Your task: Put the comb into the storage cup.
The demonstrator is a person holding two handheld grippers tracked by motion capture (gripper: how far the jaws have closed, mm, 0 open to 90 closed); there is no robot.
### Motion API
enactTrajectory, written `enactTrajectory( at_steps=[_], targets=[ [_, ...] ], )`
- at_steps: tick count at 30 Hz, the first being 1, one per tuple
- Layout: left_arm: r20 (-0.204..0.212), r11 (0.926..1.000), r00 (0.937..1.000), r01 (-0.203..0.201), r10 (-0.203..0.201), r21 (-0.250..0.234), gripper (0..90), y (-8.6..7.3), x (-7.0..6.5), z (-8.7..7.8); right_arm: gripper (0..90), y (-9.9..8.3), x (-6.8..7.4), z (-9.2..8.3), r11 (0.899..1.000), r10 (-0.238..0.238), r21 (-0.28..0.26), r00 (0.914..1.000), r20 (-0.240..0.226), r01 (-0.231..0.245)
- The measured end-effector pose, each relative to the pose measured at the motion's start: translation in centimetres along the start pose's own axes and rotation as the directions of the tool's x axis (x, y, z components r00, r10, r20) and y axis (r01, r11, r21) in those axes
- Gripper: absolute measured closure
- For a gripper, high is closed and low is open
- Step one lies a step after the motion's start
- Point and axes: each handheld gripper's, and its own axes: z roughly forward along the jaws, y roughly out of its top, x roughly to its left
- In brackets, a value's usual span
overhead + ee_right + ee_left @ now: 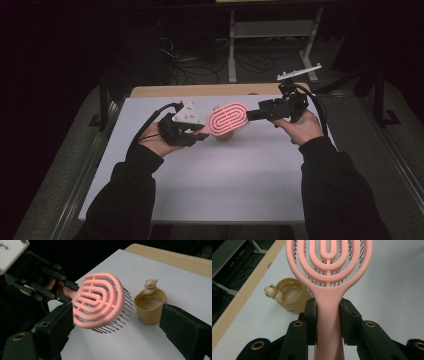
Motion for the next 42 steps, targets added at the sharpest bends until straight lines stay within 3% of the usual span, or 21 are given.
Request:
enactTrajectory(
  at_steps=[6, 9, 11, 14, 15, 19, 22, 23, 26, 31, 32, 34, 40, 42],
  targets=[
    [-0.012, 0.9997, 0.9999, 0.004, -0.004, -0.026, 68.8, 0.1, 0.0, -0.1, 12.6, 0.9, -0.3, 0.4, 0.999, 0.042, 0.004, 0.9988, -0.028, -0.042],
    [-0.015, 0.9992, 0.9999, 0.002, -0.003, -0.04, 68.8, 0.1, -0.1, 0.0, 14.2, 1.3, -0.7, 0.8, 0.996, 0.085, -0.003, 0.9917, -0.096, -0.086],
    [-0.017, 0.9991, 0.9998, 0.005, -0.005, -0.042, 68.8, 0.2, -0.1, 0.1, 15.6, 1.4, -0.8, 1.0, 0.995, 0.102, 0.004, 0.9882, -0.114, -0.103],
    [-0.017, 0.9989, 0.9998, 0.006, -0.007, -0.047, 68.8, 0.2, -0.1, 0.1, 15.6, 1.5, -0.8, 1.3, 0.993, 0.12, 0.03, 0.9864, -0.113, -0.117],
    [-0.016, 0.9984, 0.9998, 0.01, -0.011, -0.056, 68.8, 0.2, -0.1, 0.2, 15.6, 1.5, -0.9, 1.8, 0.988, 0.14, 0.075, 0.9844, -0.106, -0.133],
    [-0.014, 0.9983, 0.9999, 0.008, -0.008, -0.058, 68.8, 0.3, -0.2, 0.4, 20.2, 1.5, -0.9, 2.7, 0.978, 0.167, 0.143, 0.9779, -0.125, -0.149],
    [-0.018, 0.9983, 0.9998, 0.005, -0.006, -0.058, 68.8, 0.3, -0.3, 0.4, 25.7, 1.5, -0.8, 3.0, 0.975, 0.178, 0.154, 0.9772, -0.116, -0.159],
    [-0.021, 0.9983, 0.9998, 0.0, -0.002, -0.059, 68.8, 0.3, -0.3, 0.5, 31.3, 1.5, -0.9, 3.1, 0.975, 0.185, 0.146, 0.9756, -0.118, -0.168],
    [-0.029, 0.9981, 0.9996, 0.002, -0.004, -0.062, 68.8, 0.3, -0.4, 0.5, 33.1, 1.5, -0.9, 3.1, 0.973, 0.199, 0.142, 0.9736, -0.112, -0.182],
    [-0.037, 0.9977, 0.9992, 0.011, -0.013, -0.067, 68.8, -0.1, -0.3, 0.7, 40.5, 1.5, -1.1, 2.9, 0.963, 0.252, 0.131, 0.9576, -0.14, -0.234],
    [-0.041, 0.9979, 0.9991, 0.009, -0.011, -0.064, 68.9, -0.2, -0.4, 0.8, 48.8, 1.5, -1.3, 2.6, 0.961, 0.272, 0.103, 0.9474, -0.169, -0.257],
    [-0.061, 0.9969, 0.9981, 0.002, -0.007, -0.079, 69.0, -0.2, -0.6, 0.9, 51.3, 1.6, -1.4, 2.4, 0.958, 0.286, 0.082, 0.9384, -0.194, -0.275],
    [-0.055, 0.998, 0.9985, 0.005, -0.008, -0.063, 69.0, -0.2, -0.8, 1.3, 54.4, 1.7, -1.4, 2.8, 0.943, 0.331, 0.119, 0.9223, -0.2, -0.312],
    [-0.05, 0.998, 0.9987, 0.009, -0.012, -0.062, 69.0, -0.3, -0.7, 1.4, 58.1, 1.6, -1.5, 2.8, 0.941, 0.337, 0.12, 0.9109, -0.238, -0.317]
  ],
)
